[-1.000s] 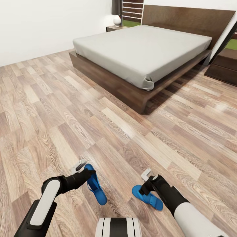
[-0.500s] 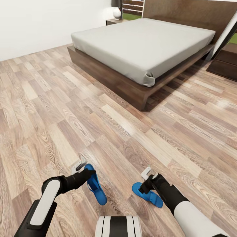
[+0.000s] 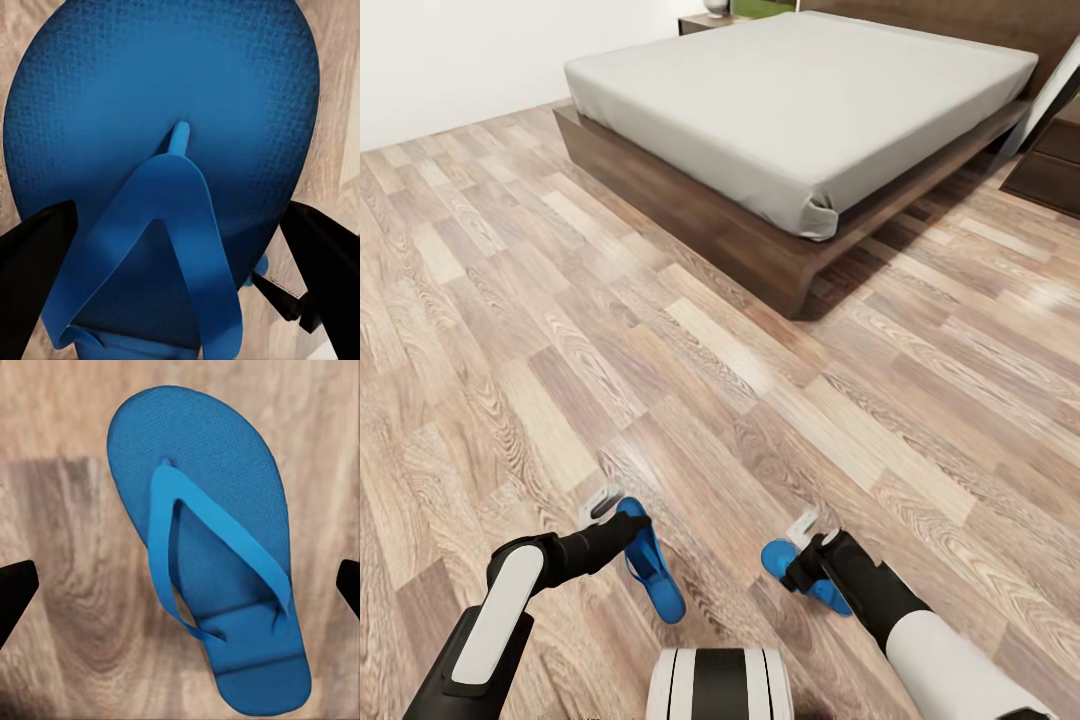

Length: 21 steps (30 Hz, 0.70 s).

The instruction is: In the bedroom, move the book from the bed onto either nightstand, and place the two sandals side by side next to the bed.

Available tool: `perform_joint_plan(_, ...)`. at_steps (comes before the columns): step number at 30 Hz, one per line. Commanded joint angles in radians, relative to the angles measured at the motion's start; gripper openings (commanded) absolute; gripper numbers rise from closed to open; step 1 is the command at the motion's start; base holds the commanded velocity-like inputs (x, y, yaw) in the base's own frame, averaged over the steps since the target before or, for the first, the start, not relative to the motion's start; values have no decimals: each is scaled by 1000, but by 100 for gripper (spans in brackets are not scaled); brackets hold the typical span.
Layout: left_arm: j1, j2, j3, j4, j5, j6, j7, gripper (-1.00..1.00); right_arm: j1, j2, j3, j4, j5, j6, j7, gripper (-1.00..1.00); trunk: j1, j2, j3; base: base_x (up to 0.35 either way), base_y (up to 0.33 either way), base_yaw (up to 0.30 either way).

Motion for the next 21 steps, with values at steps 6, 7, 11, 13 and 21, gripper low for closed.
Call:
perform_joint_plan(6,0,1,-2,-1,11,0,10,-100,-5,13,2,27,10,2,7,100,2,-2,-24,0,0,0)
perform_joint_plan(7,0,1,-2,-1,11,0,10,-100,-5,13,2,27,10,2,7,100,3,-2,-28,0,0,0)
perform_joint_plan(11,0,1,-2,-1,11,0,10,-100,-12,16,1,39,10,1,6,100,5,-3,-43,0,0,0)
perform_joint_plan(13,0,1,-2,-1,11,0,10,-100,-18,17,1,44,9,1,6,100,6,-3,-51,0,0,0)
perform_joint_plan(21,-1,1,-3,-2,10,0,10,-100,-34,12,1,50,8,0,6,100,8,-5,-74,0,0,0)
